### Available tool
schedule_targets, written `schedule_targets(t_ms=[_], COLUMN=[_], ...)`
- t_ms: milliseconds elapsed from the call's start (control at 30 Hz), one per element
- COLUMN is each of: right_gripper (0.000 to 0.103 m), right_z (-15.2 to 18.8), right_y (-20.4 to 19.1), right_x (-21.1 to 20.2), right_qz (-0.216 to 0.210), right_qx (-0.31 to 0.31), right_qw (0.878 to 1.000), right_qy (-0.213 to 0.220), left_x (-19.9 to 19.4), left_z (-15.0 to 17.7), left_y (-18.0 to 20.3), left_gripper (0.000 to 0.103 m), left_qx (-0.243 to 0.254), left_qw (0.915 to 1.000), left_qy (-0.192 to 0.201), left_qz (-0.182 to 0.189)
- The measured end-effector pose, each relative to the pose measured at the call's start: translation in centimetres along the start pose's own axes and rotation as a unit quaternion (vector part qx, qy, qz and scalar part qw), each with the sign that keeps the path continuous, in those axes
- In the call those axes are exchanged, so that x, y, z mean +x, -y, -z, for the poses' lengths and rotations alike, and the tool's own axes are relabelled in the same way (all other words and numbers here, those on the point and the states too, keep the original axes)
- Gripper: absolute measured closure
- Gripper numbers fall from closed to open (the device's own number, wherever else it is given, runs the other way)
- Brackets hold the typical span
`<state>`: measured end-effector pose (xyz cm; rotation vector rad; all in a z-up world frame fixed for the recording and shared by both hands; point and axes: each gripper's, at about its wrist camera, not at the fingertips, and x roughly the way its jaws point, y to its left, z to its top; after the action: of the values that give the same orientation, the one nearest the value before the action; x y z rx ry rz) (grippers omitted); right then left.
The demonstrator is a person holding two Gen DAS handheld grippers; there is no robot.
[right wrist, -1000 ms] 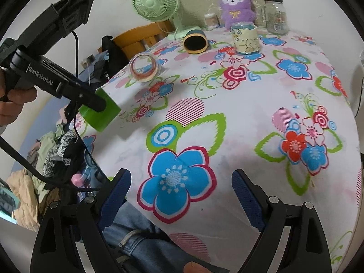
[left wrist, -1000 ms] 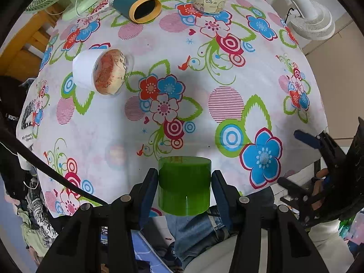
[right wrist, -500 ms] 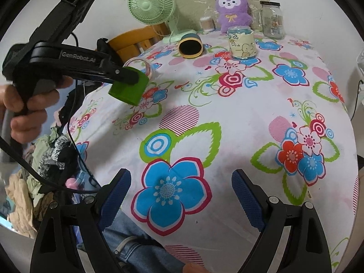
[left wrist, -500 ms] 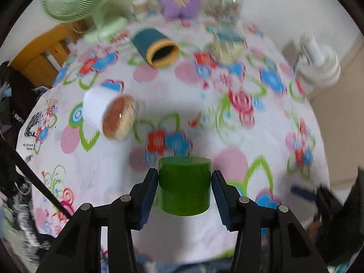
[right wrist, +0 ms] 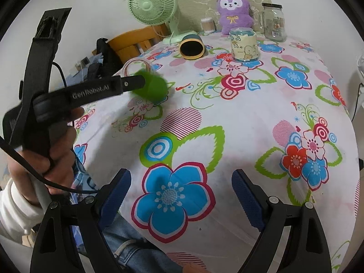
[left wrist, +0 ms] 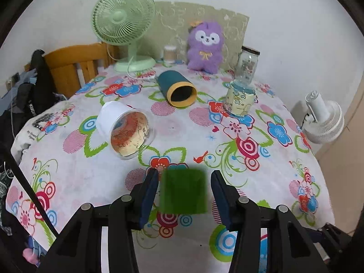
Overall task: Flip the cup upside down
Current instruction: 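Lower the green cup upright onto the tablecloth and open the left tool, then grasp the green cup again with the left tool and lift it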
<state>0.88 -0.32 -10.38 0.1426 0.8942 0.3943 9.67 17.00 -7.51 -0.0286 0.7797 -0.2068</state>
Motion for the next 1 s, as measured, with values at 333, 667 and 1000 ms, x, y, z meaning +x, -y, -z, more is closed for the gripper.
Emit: schedule_targets(t_ms=[333, 667, 1000], right_gripper=[0.011, 0.011, 0.011], right_z=[0.2, 0.3, 0.6], right_y=[-0.2, 0.1, 2.3], right_x=[-0.1, -0.2, -0.7], right_qz=[0.004, 0.01, 0.032], right_qx=[0.002, 0.006, 0.023], right_qw=[1.0, 1.0, 0.999], right_qy=[-0.001, -0.003, -0.005], left_x=[-0.5, 1.8, 6.6], left_z=[0.7, 0.0, -0.4], left_y=[0.1, 0.5, 1.6], left_gripper=[0.054, 0.018, 0.028], left_qx=[0.005, 0.01, 0.003], left_qw=[0.9999, 0.9988, 0.9993], left_qy=[0.013, -0.037, -0.036], left_qz=[0.001, 0.03, -0.005])
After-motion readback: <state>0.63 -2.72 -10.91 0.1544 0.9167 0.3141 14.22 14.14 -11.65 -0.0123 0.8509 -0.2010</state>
